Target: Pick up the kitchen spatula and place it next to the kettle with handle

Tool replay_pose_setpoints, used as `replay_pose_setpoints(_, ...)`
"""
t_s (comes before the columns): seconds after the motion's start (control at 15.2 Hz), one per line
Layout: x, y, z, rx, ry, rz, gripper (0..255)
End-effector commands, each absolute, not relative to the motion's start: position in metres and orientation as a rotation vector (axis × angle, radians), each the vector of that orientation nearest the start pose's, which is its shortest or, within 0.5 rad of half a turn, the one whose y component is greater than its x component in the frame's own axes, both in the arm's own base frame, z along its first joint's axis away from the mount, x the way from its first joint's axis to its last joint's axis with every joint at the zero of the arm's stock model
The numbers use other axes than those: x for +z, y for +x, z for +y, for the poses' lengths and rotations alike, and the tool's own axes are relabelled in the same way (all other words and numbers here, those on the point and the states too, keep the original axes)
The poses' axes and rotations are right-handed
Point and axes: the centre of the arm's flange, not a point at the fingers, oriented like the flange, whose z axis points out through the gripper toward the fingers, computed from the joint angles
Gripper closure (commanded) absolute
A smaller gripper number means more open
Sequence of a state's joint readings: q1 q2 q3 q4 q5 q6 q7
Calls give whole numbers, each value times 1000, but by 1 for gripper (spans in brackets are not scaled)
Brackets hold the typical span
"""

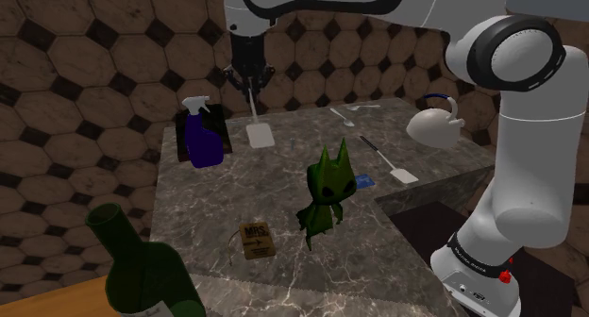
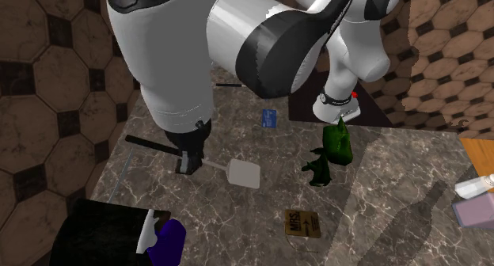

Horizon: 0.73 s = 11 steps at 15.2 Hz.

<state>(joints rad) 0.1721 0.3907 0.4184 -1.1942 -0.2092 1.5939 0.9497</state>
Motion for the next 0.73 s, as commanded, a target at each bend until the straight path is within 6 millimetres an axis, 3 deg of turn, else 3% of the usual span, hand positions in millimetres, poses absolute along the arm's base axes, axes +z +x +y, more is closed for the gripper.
replay_pose_setpoints(0.0,590,593,301,-103,-3093,611,255)
replay_pose_setpoints(0.66,590,585,169,-103,-3093,611,255)
